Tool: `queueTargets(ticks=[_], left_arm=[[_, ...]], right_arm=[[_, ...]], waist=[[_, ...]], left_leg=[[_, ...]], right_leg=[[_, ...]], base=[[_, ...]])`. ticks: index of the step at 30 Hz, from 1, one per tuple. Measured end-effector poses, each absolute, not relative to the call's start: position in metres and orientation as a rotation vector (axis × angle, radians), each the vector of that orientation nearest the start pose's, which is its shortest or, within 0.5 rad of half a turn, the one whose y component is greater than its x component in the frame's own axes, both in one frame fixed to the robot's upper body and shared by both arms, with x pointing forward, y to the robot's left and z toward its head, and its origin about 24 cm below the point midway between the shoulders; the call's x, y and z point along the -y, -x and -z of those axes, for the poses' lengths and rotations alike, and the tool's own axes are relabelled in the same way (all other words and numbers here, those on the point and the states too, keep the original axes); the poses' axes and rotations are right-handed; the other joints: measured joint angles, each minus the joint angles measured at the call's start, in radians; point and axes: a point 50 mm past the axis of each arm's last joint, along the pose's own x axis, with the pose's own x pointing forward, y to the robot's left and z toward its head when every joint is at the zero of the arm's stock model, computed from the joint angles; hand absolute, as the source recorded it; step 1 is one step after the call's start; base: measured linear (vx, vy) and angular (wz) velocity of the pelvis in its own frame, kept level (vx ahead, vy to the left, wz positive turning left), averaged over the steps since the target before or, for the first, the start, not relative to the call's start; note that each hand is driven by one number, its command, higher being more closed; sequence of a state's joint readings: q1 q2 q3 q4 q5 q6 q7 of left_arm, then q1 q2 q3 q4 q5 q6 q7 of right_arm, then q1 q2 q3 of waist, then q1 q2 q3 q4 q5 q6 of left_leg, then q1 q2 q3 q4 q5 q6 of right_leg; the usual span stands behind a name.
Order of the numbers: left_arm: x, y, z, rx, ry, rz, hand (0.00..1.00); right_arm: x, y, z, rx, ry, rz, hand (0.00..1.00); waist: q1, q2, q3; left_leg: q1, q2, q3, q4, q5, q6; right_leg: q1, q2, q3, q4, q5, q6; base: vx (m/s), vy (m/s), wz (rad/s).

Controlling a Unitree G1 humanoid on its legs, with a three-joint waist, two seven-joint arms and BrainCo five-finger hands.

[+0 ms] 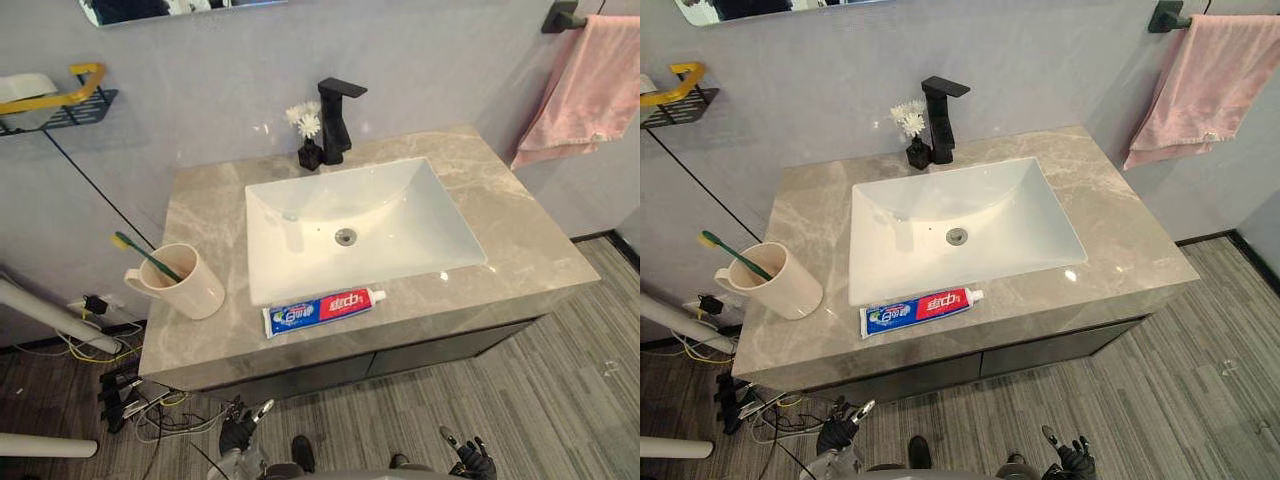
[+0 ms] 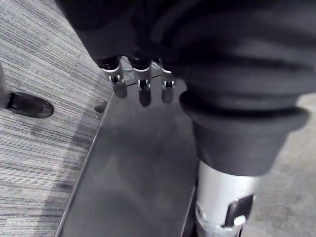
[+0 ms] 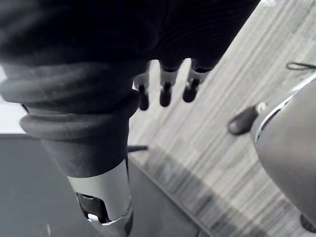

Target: Organize washtable

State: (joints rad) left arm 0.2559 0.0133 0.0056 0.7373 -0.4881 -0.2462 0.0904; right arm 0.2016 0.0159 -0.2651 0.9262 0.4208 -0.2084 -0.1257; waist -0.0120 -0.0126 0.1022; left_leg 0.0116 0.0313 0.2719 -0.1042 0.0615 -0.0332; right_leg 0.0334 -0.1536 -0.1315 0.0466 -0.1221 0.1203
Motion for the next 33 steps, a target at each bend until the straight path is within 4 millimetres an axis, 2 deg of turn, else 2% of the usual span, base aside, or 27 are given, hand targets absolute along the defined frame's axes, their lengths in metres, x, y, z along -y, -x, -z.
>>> queueTargets(ticks=[8, 10, 14, 17, 24, 25, 28, 33], left_arm=[[-0.184, -0.105, 0.134, -0.728, 0.363, -0.453, 0.00], [-0.188, -0.100, 0.138, -0.761, 0.330, -0.449, 0.00], [-0.193, -0.092, 0.146, -0.832, 0.250, -0.422, 0.00], [-0.193, -0.092, 0.149, -0.859, 0.213, -0.398, 0.00], [-0.195, -0.084, 0.155, -0.924, 0.175, -0.388, 0.00], [-0.197, -0.084, 0.157, -0.952, 0.173, -0.402, 0.00], [-0.195, -0.083, 0.157, -0.951, 0.178, -0.401, 0.00], [-0.195, -0.085, 0.157, -0.946, 0.178, -0.397, 0.00]], right_arm=[[0.201, -0.075, 0.153, -0.871, -0.402, 0.686, 0.00], [0.197, -0.079, 0.154, -0.873, -0.410, 0.676, 0.00], [0.189, -0.082, 0.158, -0.911, -0.403, 0.624, 0.00], [0.190, -0.085, 0.158, -0.923, -0.375, 0.599, 0.00], [0.193, -0.076, 0.161, -0.968, -0.331, 0.576, 0.00], [0.195, -0.080, 0.162, -0.980, -0.313, 0.542, 0.00], [0.198, -0.078, 0.162, -0.983, -0.304, 0.548, 0.00], [0.198, -0.076, 0.162, -0.987, -0.308, 0.554, 0.00]], waist=[[0.001, -0.031, -0.021], [0.001, -0.031, -0.021], [0.003, -0.031, -0.021], [0.001, -0.025, -0.021], [-0.004, -0.023, -0.017], [-0.006, -0.023, -0.005], [-0.002, -0.018, -0.008], [-0.002, -0.024, -0.013]], left_leg=[[0.002, -0.038, 0.002, 0.001, -0.015, 0.029], [0.005, -0.046, 0.005, 0.001, -0.016, 0.030], [0.039, -0.028, 0.018, 0.000, -0.020, 0.023], [0.038, -0.022, 0.022, -0.001, -0.021, 0.021], [0.043, -0.023, 0.018, -0.001, -0.025, 0.012], [0.053, -0.032, 0.003, -0.001, -0.032, 0.012], [0.047, -0.032, 0.001, -0.001, -0.034, 0.016], [0.034, -0.049, -0.010, 0.000, -0.038, 0.022]], right_leg=[[0.019, -0.025, 0.025, -0.023, 0.019, 0.021], [0.030, -0.025, 0.025, -0.028, 0.026, 0.019], [0.052, -0.008, 0.024, -0.031, 0.045, 0.004], [0.052, -0.003, 0.023, -0.031, 0.046, 0.003], [0.049, -0.007, 0.010, -0.033, 0.031, -0.007], [0.047, -0.003, -0.034, -0.017, 0.022, -0.001], [0.049, -0.003, -0.029, -0.018, 0.012, 0.011], [0.051, -0.016, -0.027, -0.041, 0.013, 0.013]], base=[[0.09, 0.043, 0.04], [0.14, 0.030, 0.03], [0.06, -0.012, -0.08], [-0.02, -0.035, -0.09], [-0.10, -0.010, -0.03], [-0.07, 0.013, 0.04], [-0.07, 0.024, 0.07], [0.06, 0.043, 0.08]])
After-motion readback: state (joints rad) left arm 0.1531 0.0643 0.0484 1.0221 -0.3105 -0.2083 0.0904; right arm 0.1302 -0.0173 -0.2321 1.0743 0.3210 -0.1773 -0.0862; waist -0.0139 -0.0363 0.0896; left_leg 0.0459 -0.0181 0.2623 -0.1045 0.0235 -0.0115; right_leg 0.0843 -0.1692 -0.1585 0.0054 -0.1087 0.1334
